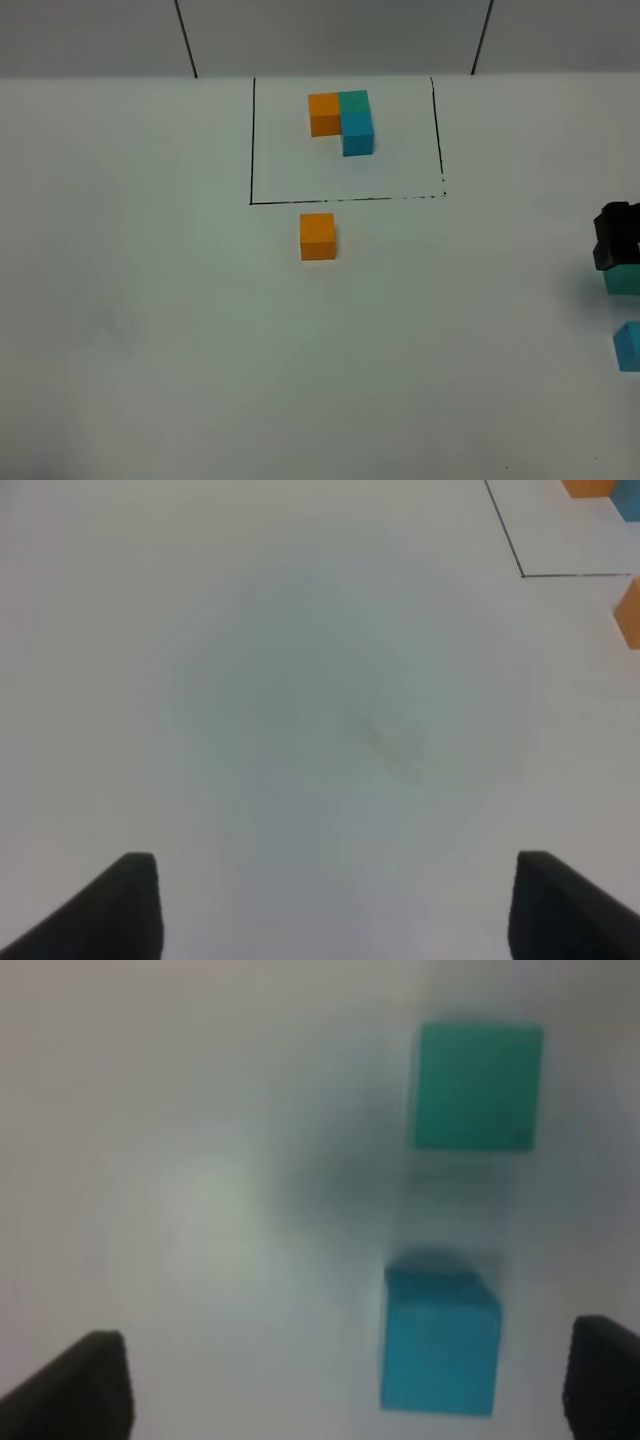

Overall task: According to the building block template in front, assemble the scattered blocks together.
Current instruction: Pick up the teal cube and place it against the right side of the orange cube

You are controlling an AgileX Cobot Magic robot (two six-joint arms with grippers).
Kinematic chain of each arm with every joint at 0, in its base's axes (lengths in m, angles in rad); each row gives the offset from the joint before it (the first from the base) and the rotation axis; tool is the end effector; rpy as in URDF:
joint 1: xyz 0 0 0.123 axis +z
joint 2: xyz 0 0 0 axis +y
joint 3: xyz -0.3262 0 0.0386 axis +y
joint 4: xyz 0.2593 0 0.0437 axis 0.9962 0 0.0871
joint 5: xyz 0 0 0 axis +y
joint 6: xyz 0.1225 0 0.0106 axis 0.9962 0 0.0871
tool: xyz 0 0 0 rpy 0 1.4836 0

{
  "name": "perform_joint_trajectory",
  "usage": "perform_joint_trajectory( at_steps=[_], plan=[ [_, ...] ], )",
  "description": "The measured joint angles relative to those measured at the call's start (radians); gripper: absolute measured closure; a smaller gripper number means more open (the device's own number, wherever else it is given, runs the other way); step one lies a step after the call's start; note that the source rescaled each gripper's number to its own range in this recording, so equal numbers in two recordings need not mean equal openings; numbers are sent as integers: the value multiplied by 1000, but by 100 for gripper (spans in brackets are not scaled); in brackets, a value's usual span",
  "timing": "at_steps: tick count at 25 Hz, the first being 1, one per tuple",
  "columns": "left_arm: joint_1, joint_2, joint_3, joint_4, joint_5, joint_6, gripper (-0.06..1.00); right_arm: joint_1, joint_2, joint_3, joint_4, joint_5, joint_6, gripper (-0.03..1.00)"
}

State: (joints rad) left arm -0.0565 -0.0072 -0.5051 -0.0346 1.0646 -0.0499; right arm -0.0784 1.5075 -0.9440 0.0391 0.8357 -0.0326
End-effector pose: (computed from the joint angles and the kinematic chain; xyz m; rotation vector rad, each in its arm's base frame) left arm -0.0123 -0.0030 0.2693 0.0087 2.0371 -0.1082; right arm 0.2912 -0.0193 0.2306 0.0983 2.8797 0.0258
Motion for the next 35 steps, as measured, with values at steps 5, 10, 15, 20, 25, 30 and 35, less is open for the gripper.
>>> perform_joint_trajectory(
  at_steps=[5, 10, 15, 20, 25, 30, 35],
  plan=[
    [0, 0, 0, 0, 0, 0, 40, -88, 132, -17, 14, -72, -102, 22],
    [0, 0, 0, 0, 0, 0, 40, -101, 196, -19, 97, -142, -194, 22],
    [0, 0, 0, 0, -1, 0, 40, -108, 252, -20, 113, -199, -214, 22],
    [0, 0, 0, 0, -1, 0, 40, -113, 313, -20, 116, -226, -216, 22],
    [0, 0, 0, 0, -1, 0, 40, -113, 340, -20, 118, -220, -207, 34],
    [0, 0, 0, 0, -1, 0, 40, -113, 344, -21, 115, -207, -197, 95],
    [0, 0, 0, 0, -1, 0, 40, -74, 334, -96, 73, -71, -267, 96]
  ],
)
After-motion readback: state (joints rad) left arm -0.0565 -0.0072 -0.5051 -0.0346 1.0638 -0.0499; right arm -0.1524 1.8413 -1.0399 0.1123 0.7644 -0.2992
